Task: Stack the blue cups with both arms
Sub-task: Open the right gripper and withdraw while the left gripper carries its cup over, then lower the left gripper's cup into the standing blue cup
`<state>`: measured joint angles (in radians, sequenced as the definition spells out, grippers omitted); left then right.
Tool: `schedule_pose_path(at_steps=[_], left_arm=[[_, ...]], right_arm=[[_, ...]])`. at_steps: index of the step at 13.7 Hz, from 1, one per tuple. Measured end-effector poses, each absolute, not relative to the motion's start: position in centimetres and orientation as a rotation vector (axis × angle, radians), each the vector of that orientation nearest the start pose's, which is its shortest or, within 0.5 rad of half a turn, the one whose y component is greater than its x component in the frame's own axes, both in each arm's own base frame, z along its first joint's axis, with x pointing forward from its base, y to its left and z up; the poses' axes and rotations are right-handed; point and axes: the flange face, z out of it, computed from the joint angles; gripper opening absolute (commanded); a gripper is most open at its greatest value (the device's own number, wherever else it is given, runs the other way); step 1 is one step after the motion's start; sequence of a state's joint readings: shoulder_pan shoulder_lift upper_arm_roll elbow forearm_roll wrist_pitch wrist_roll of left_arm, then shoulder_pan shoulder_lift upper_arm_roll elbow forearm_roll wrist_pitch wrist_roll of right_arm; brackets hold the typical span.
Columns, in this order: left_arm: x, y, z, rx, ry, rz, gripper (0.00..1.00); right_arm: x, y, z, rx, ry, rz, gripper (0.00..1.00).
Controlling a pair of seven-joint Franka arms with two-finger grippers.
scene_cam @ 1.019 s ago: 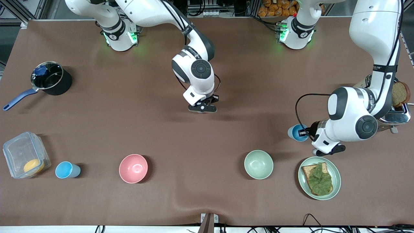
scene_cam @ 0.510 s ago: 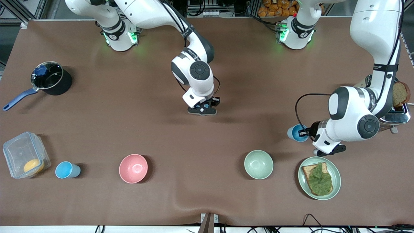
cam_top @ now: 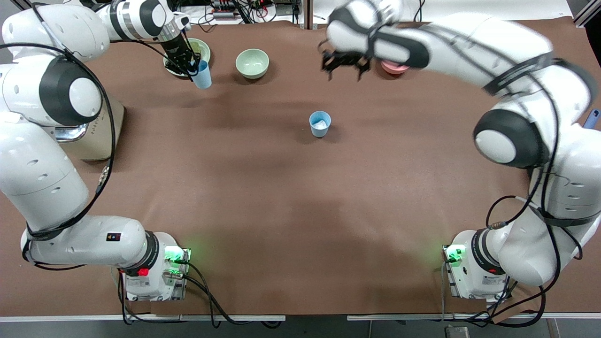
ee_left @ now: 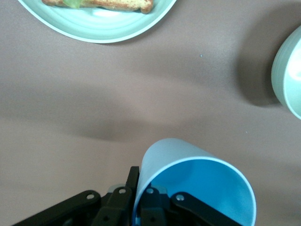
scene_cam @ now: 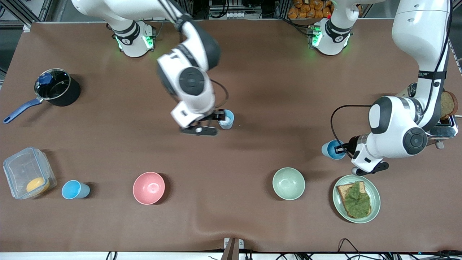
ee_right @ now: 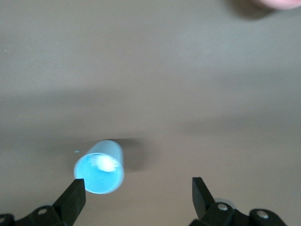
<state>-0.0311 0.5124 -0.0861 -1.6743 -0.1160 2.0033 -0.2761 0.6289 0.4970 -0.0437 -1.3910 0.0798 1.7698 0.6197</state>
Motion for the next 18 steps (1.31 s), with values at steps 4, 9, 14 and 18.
schedule_pose_path(at_steps=[4,9,14,18], left_arm=[[65.7,-9.2,29.8,-3.251,-0.457,0.264,0.02],[66.6,-17.9,33.6,-3.262,-0.636,0.127,0.02],[60.1,-35.5,35.1,-3.261,-0.616,0.162,0.02],[54.1,-44.1,33.8,-3.237,-0.569,0.219,0.02]], right_arm=[[61.5,25.7,48.0,-3.120,0.006,0.196,1.00],[63.2,10.0,55.1,-3.085,0.016,0.088,1.00],[62.2,1.6,57.2,-3.069,-0.131,0.112,1.00],[61.0,-2.5,57.6,-3.054,-0.192,0.137,1.00]])
